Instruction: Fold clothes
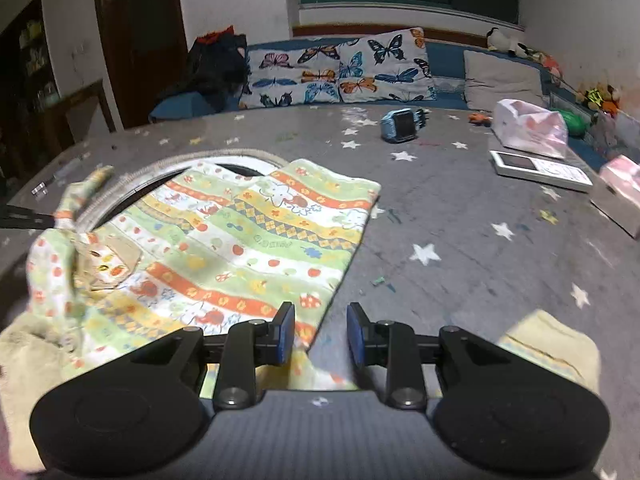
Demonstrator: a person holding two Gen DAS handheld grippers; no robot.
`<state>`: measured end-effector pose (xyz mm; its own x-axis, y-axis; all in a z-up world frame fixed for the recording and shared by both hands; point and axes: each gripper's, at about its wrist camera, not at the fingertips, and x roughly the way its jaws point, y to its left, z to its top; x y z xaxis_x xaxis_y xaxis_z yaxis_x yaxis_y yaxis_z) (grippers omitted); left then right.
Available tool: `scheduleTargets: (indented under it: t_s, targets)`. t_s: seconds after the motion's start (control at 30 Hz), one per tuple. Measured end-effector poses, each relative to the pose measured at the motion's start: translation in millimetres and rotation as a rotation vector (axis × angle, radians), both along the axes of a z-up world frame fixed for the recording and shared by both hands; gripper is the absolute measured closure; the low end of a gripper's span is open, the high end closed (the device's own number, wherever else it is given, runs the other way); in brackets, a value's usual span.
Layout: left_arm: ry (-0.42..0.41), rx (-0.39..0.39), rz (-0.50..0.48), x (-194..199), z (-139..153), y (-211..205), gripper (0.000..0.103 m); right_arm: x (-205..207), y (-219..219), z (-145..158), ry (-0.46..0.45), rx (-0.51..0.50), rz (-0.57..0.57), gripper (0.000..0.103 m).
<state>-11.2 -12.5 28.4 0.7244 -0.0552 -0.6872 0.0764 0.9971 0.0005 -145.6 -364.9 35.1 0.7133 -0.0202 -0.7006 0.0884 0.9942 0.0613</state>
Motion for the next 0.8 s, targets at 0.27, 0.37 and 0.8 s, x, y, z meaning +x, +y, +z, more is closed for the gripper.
scheduleTargets:
  t_s: [0.27,0.37,0.8]
  targets:
    - [-0.016,-0.063,0.134,-48,0,57,0.103,31,22,-7,-0.008,-0.053,0.028,0.073]
    - [-0.019,-0.08,0.181,-72,-1,75,0.103,39,36,-10,-0.013,-0.099,0.069,0.073]
    - [-0.084,-0.045,0.262,-126,36,105,0.099,41,71,-9,0.007,-0.244,0.111,0.072]
